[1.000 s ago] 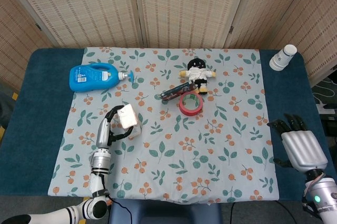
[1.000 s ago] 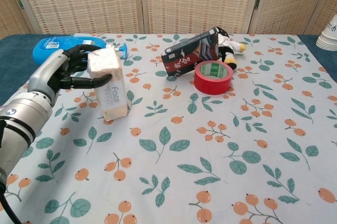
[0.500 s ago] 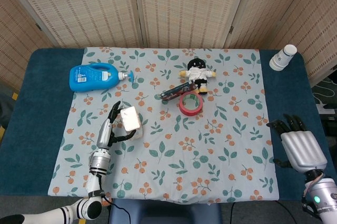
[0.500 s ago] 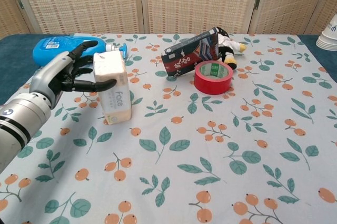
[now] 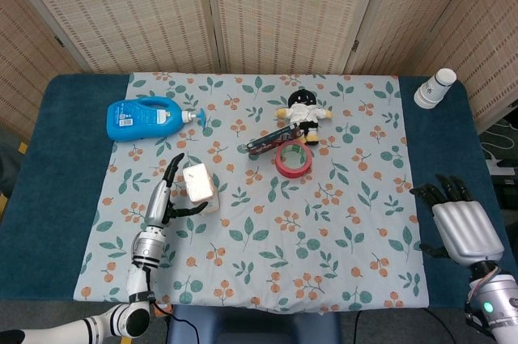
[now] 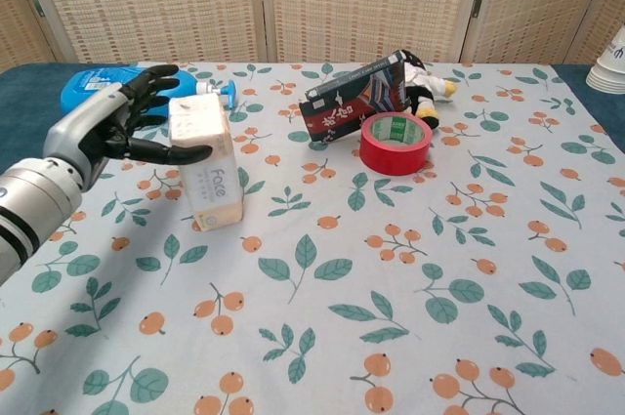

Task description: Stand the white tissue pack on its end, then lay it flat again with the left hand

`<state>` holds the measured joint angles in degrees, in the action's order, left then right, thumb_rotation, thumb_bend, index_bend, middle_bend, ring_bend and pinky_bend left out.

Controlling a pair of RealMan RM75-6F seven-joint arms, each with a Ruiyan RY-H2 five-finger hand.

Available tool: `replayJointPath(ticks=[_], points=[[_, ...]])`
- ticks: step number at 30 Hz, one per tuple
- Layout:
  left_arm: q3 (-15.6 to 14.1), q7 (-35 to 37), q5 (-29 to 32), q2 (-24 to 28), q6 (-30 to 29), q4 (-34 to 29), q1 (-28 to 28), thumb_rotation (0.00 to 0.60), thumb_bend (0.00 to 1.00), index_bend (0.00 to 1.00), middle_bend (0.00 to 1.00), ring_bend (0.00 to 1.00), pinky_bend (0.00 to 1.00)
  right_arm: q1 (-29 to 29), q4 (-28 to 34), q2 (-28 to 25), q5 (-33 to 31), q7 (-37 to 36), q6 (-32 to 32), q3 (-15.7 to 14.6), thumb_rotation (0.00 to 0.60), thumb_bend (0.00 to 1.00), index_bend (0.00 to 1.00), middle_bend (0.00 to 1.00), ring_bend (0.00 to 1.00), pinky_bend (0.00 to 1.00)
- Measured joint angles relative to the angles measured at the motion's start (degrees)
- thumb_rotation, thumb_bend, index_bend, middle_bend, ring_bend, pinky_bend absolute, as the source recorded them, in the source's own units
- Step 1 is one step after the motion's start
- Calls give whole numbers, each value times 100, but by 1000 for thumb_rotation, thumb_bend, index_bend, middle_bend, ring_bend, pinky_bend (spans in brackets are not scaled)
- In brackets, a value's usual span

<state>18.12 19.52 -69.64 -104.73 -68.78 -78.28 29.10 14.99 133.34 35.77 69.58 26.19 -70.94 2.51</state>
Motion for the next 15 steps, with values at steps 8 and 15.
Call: replayJointPath(ticks=[8, 15], points=[[-136, -208, -200, 650, -233, -804, -262, 600, 120, 0, 0, 0, 72, -33, 43, -84, 128, -150, -65, 20, 600, 56, 207, 168, 0, 0], [-225, -451, -338, 1131, -426, -1466, -452, 600, 110, 0, 0, 0, 74, -54, 102, -119, 292, -201, -57, 2, 600, 55, 207, 168, 0, 0]])
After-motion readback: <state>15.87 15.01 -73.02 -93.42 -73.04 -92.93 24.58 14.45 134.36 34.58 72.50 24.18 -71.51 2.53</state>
